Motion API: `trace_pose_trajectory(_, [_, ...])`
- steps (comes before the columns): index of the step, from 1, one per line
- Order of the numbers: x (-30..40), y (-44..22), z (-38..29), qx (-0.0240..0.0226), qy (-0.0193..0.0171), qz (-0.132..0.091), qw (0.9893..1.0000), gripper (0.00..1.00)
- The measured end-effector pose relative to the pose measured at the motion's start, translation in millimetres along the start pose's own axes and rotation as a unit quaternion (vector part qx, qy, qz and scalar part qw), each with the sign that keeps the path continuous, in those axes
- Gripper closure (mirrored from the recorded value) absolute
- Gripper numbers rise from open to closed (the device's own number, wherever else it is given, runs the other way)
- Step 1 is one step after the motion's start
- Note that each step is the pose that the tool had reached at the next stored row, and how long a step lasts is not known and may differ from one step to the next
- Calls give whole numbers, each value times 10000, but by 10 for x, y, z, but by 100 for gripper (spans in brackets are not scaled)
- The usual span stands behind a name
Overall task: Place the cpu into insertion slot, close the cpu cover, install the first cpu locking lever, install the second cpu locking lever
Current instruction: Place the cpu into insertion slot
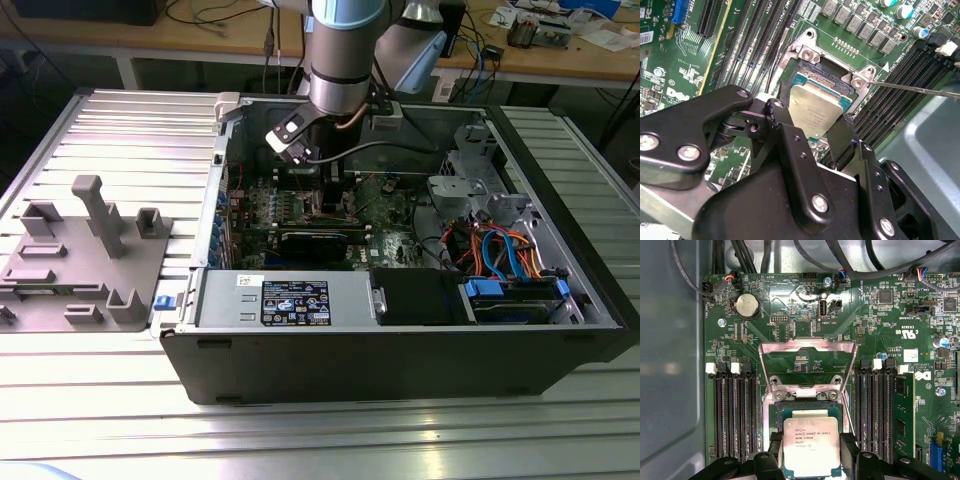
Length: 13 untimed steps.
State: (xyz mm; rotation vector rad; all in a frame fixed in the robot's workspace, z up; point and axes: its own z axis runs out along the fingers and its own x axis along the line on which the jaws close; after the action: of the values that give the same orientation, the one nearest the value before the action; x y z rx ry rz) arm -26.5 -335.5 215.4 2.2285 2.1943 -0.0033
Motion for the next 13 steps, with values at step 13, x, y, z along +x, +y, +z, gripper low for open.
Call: trace_pose_trajectory(13, [1,11,82,1,-8,35,10000,46])
